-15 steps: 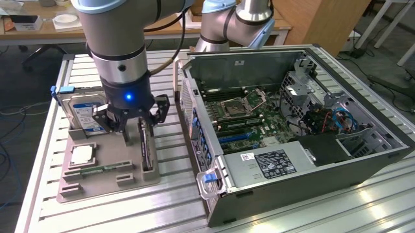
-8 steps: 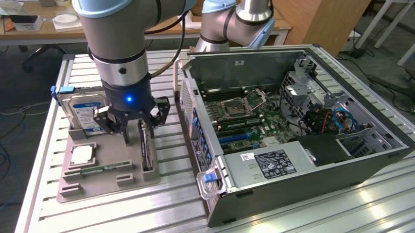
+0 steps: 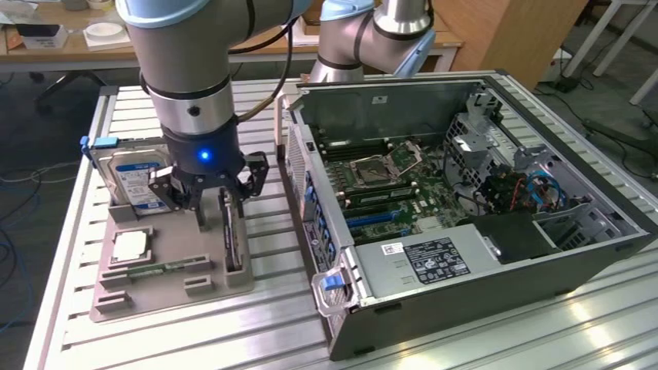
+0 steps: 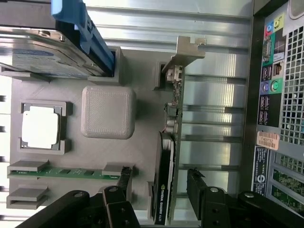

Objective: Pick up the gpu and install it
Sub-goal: 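Pick up the gpu and move the gpu toward the slot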

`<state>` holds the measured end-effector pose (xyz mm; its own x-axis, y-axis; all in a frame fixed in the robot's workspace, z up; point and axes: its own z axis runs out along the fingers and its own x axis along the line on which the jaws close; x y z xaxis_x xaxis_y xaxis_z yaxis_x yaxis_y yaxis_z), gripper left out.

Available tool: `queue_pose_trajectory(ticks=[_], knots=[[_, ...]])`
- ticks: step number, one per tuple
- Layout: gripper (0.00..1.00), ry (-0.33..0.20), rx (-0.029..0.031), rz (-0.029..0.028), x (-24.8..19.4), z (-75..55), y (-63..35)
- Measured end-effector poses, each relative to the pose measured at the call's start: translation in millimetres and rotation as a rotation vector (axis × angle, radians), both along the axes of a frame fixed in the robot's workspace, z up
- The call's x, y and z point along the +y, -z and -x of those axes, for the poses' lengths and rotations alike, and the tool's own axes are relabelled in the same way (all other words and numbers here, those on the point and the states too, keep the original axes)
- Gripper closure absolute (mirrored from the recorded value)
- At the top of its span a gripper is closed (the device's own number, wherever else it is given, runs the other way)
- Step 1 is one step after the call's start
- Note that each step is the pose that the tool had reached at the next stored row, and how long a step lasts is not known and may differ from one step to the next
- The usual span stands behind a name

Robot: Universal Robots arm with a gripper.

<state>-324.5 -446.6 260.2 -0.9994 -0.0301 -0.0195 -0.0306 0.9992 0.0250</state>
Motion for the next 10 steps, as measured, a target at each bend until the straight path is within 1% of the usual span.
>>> queue_pose_trajectory(ticks=[10], knots=[[0.41, 0.000, 0.0002, -0.0014, 0.5, 0.0, 5.3]])
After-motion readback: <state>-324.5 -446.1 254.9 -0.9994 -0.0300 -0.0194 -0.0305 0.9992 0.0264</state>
